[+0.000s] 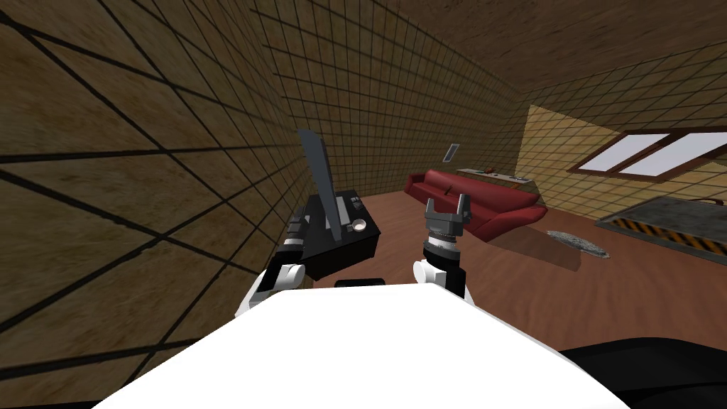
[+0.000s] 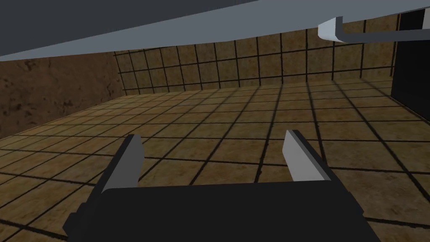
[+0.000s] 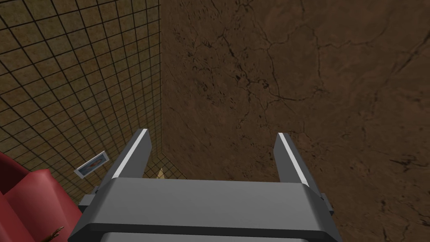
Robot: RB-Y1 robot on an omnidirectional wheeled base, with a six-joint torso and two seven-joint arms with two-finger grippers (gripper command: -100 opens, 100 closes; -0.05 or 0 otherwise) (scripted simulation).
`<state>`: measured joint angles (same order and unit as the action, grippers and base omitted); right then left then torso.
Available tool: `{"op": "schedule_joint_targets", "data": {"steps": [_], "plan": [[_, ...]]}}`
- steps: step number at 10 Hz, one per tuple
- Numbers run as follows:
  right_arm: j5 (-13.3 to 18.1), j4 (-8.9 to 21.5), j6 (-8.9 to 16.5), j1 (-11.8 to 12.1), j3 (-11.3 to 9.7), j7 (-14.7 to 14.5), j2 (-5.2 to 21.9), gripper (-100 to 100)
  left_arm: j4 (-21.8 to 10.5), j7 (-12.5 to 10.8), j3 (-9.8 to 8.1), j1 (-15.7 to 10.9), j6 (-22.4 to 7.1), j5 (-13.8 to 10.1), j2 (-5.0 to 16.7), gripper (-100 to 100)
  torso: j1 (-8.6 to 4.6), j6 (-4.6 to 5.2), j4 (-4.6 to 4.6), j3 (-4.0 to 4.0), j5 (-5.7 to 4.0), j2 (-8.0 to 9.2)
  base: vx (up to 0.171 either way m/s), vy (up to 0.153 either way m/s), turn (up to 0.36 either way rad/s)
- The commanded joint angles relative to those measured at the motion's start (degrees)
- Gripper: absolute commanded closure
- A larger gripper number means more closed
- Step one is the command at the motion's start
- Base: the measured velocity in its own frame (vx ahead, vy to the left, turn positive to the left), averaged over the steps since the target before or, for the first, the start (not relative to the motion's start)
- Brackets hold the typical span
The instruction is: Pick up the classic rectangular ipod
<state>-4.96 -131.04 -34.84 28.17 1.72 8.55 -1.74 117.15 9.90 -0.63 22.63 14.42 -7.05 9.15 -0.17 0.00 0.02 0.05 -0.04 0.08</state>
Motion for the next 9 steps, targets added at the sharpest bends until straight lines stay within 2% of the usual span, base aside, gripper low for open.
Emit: {"op": "schedule_joint_targets", "data": {"steps": [1,2,3,4,5,6,7,8,9], "plan": [[0.0,0.0,0.0,0.0,0.0,0.0,0.0,0,-2.9,1.0,0.05,-1.5,-2.7,0.3,0.4,-100,0.00,0.00,0.00,0.00,0.00,0.00,-0.021,-0.058,-0.025],[0.0,0.0,0.0,0.0,0.0,0.0,0.0,0,-3.3,1.0,0.05,-1.5,-2.7,0.3,0.4,-100,-0.04,0.01,0.00,-0.01,-0.01,-0.02,-0.011,-0.050,-0.010],[0.0,0.0,0.0,0.0,0.0,0.0,0.0,0,-5.3,1.7,0.16,-2.5,-4.7,0.6,0.9,-100,-0.02,0.00,-0.01,-0.02,-0.01,-0.04,-0.019,-0.059,-0.025],[0.0,0.0,0.0,0.0,0.0,0.0,0.0,0,-6.0,1.7,0.16,-2.5,-4.7,0.6,0.9,-100,-0.05,0.01,-0.01,-0.02,-0.01,-0.03,-0.012,-0.050,-0.015],[0.0,0.0,0.0,0.0,0.0,0.0,0.0,0,-8.3,2.4,0.28,-3.4,-6.6,0.9,1.4,-100,-0.02,-0.01,-0.01,-0.02,-0.01,-0.04,-0.005,-0.061,-0.035],[0.0,0.0,0.0,0.0,0.0,0.0,0.0,0,-8.9,2.4,0.28,-3.4,-6.6,0.9,1.4,-100,-0.05,0.00,-0.01,-0.04,-0.01,-0.06,0.000,-0.052,-0.016],[0.0,0.0,0.0,0.0,0.0,0.0,0.0,0,-10.8,3.1,0.40,-4.4,-8.5,1.4,1.9,-100,-0.03,-0.01,-0.02,-0.05,-0.01,-0.08,0.000,-0.060,-0.042],[0.0,0.0,0.0,0.0,0.0,0.0,0.0,0,-11.8,3.1,0.40,-4.4,-8.5,1.4,1.9,-100,-0.05,0.00,-0.02,-0.05,-0.01,-0.09,0.002,-0.057,-0.018],[0.0,0.0,0.0,0.0,0.0,0.0,0.0,0,-13.7,3.7,0.52,-5.3,-10.2,1.8,2.4,-100,-0.04,0.00,-0.02,-0.06,-0.01,-0.10,0.000,-0.078,-0.050]]}}
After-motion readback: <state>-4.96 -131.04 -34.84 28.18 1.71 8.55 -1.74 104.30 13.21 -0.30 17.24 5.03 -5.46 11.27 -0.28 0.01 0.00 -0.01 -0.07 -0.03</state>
